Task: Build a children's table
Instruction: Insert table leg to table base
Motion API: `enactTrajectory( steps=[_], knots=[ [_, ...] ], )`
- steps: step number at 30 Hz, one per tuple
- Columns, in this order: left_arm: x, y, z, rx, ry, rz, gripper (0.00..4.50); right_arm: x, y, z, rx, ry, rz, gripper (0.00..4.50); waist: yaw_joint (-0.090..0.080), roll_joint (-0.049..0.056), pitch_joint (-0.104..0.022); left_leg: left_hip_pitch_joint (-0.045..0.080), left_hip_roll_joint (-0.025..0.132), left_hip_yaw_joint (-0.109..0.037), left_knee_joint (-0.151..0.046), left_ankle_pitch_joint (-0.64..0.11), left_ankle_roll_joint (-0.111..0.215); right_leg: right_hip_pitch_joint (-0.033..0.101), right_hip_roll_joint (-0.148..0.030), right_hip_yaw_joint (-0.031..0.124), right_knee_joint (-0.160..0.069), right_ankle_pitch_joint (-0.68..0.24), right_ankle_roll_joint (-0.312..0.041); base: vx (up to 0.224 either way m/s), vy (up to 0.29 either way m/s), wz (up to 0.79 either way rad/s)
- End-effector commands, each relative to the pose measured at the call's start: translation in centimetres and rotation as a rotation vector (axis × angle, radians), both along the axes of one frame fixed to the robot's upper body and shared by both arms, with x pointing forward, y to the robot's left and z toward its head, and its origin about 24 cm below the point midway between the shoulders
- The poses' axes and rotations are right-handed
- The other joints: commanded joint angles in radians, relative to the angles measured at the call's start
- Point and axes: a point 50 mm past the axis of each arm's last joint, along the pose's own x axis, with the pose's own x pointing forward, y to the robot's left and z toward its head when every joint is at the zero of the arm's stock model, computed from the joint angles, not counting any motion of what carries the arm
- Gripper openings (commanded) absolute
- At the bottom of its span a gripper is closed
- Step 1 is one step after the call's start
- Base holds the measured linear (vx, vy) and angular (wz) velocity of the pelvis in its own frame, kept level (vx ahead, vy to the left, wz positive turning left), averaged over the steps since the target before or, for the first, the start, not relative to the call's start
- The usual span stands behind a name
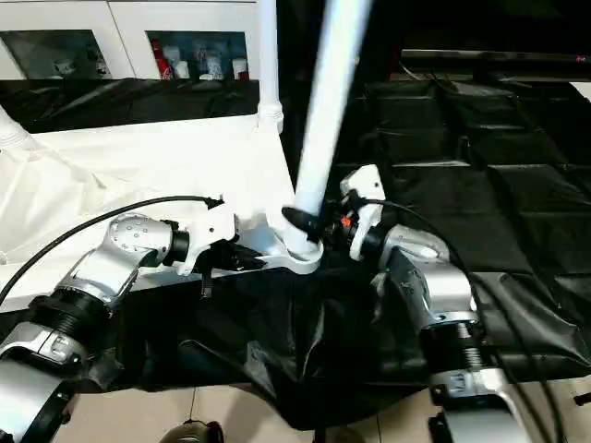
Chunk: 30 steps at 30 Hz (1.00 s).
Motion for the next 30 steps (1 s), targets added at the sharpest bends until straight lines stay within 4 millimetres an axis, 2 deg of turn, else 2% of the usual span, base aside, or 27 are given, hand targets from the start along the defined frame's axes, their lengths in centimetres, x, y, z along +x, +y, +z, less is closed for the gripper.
enactTrajectory(
  steps=[1, 3, 9, 14, 19, 20, 21, 22, 24, 26, 28, 30],
  knots=[
    [0.0, -0.8, 0.8, -0.052, -0.019, -0.031, 0.0, -0.1, 0.0, -0.8, -0.054, 0.023, -0.002, 1.87, 0.003, -0.016, -0.094, 0.002, 0.019, -0.007, -0.044, -0.109, 0.096, 0.082, -0.051, 0.052, -0.057, -0.179, -0.206, 0.0, 0.0, 0.0],
    [0.0, -0.8, 0.9, -0.048, -0.02, -0.034, 0.0, 0.1, 0.1, -1.0, -0.062, 0.028, 0.001, 1.87, 0.003, -0.013, -0.094, 0.003, 0.021, -0.008, -0.044, -0.116, 0.094, 0.081, -0.05, 0.051, -0.058, -0.186, -0.207, 0.0, 0.0, 0.0],
    [0.1, -0.7, 0.9, -0.035, -0.024, -0.038, 0.0, 0.3, 0.6, -1.0, -0.063, 0.027, 0.01, 1.87, 0.0, -0.016, -0.096, 0.004, 0.022, -0.008, -0.042, -0.116, 0.094, 0.082, -0.049, 0.051, -0.055, -0.179, -0.212, 0.0, 0.0, 0.0],
    [0.1, -0.5, 0.9, -0.028, -0.026, -0.031, 0.0, 0.2, 0.5, -1.2, 0.02, 0.061, -0.009, 1.87, 0.0, -0.014, -0.099, 0.004, 0.022, -0.008, -0.041, -0.114, 0.095, 0.083, -0.05, 0.05, -0.053, -0.172, -0.217, 0.0, 0.0, 0.0],
    [0.2, -0.4, 0.8, -0.024, -0.031, -0.02, 0.0, -0.2, -0.6, -2.5, 0.122, 0.116, -0.086, 1.87, 0.003, -0.012, -0.103, 0.003, 0.022, -0.008, -0.038, -0.109, 0.097, 0.085, -0.05, 0.05, -0.05, -0.144, -0.226, 0.0, 0.0, 0.0],
    [0.3, -0.4, 0.8, -0.023, -0.032, -0.018, 0.0, -0.3, -0.8, -2.9, 0.137, 0.129, -0.106, 1.87, 0.006, -0.006, -0.105, 0.005, 0.023, -0.01, -0.038, -0.108, 0.096, 0.085, -0.052, 0.05, -0.048, -0.139, -0.231, 0.0, 0.0, 0.0],
    [0.3, -0.5, 0.8, -0.023, -0.033, -0.018, 0.0, -0.4, -1.0, -3.2, 0.146, 0.139, -0.12, 1.87, 0.005, -0.009, -0.105, 0.004, 0.022, -0.008, -0.038, -0.112, 0.096, 0.084, -0.05, 0.05, -0.05, -0.136, -0.233, 0.0, 0.0, 0.0],
    [0.3, -0.5, 0.8, -0.022, -0.033, -0.018, 0.0, -0.6, -1.1, -3.6, 0.158, 0.148, -0.134, 1.87, 0.007, -0.008, -0.106, 0.004, 0.022, -0.009, -0.038, -0.113, 0.095, 0.085, -0.05, 0.049, -0.049, -0.136, -0.233, 0.0, 0.0, 0.0],
    [0.4, -0.6, 0.8, -0.02, -0.038, -0.017, 0.0, -1.0, -1.7, -4.9, 0.21, 0.188, -0.201, 1.87, 0.008, -0.004, -0.107, 0.005, 0.022, -0.009, -0.037, -0.133, 0.087, 0.084, -0.051, 0.048, -0.053, -0.155, -0.234, 0.0, 0.0, 0.0],
    [0.4, -0.6, 0.9, -0.021, -0.039, -0.017, 0.0, -1.2, -1.8, -5.3, 0.227, 0.2, -0.222, 1.87, 0.009, -0.004, -0.106, 0.005, 0.022, -0.009, -0.038, -0.145, 0.08, 0.084, -0.051, 0.048, -0.056, -0.181, -0.225, 0.0, 0.0, 0.0],
    [0.5, -0.7, 0.9, -0.019, -0.042, -0.016, 0.0, -1.6, -1.9, -6.2, 0.256, 0.221, -0.262, 1.87, 0.012, 0.004, -0.106, 0.008, 0.022, -0.012, -0.04, -0.166, 0.068, 0.083, -0.052, 0.047, -0.061, -0.216, -0.213, 0.0, 0.0, 0.0],
    [0.5, -0.7, 0.9, -0.016, -0.046, -0.015, 0.0, -1.9, -2.0, -6.8, 0.272, 0.236, -0.285, 1.87, 0.011, 0.003, -0.106, 0.008, 0.022, -0.013, -0.041, -0.181, 0.059, 0.083, -0.051, 0.045, -0.062, -0.233, -0.206, 0.0, 0.0, 0.0]
  ],
)
